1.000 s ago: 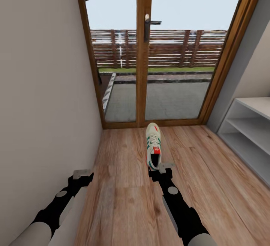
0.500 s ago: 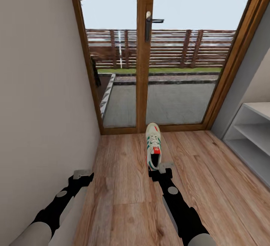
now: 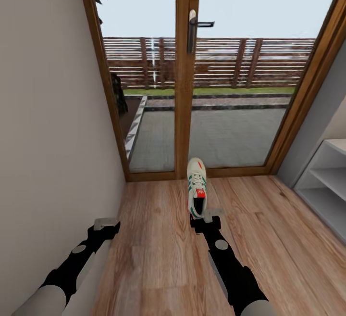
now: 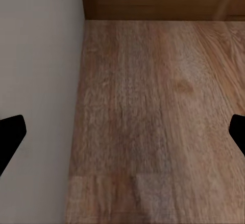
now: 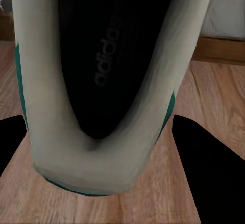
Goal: Pick up the two gym shoes and the two sandals from the corridor floor and place them onto the hallstand (shoe rack) in the corridor, making sure they are on the rack and not on the floor. Arrange them so the two gym shoes are next to each other and the two sandals are next to each other.
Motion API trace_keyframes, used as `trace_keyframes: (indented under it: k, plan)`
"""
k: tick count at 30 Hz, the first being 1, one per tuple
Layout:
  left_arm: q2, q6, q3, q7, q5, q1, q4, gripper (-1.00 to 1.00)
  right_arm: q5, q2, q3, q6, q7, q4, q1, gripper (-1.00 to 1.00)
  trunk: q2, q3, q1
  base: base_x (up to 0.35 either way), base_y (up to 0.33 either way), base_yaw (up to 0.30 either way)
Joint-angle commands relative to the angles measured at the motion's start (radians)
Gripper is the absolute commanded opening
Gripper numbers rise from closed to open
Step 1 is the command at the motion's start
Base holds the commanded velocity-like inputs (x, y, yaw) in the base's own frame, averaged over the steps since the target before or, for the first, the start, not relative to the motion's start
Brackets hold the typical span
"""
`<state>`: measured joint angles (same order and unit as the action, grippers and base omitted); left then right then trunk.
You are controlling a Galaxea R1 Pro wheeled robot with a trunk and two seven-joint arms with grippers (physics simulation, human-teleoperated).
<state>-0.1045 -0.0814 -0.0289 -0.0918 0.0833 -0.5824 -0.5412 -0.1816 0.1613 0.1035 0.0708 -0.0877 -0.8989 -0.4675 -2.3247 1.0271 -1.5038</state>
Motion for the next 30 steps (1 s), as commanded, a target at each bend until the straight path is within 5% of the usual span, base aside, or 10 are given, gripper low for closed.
trace_keyframes:
  k: [1, 15, 30]
  plan:
    - [0.0, -0.001, -0.003, -0.008, 0.009, -0.001, 0.001, 1.0, -0.01, 0.0, 0.002, 0.007, -0.006, -0.002, 0.0, -1.0, 0.0, 0.001, 0.0, 0.335, 0.0, 0.0]
    - [0.002, -0.001, -0.003, -0.008, 0.009, -0.001, 0.005, 1.0, -0.01, 0.0, 0.002, 0.008, -0.006, -0.002, 0.0, -1.0, 0.0, 0.001, 0.0, 0.335, 0.0, -0.012]
    - [0.0, -0.012, -0.005, -0.001, 0.006, 0.001, 0.017, 1.0, -0.01, 0.0, 0.002, 0.007, -0.006, 0.001, 0.0, -1.0, 0.0, 0.001, 0.0, 0.232, 0.0, -0.252]
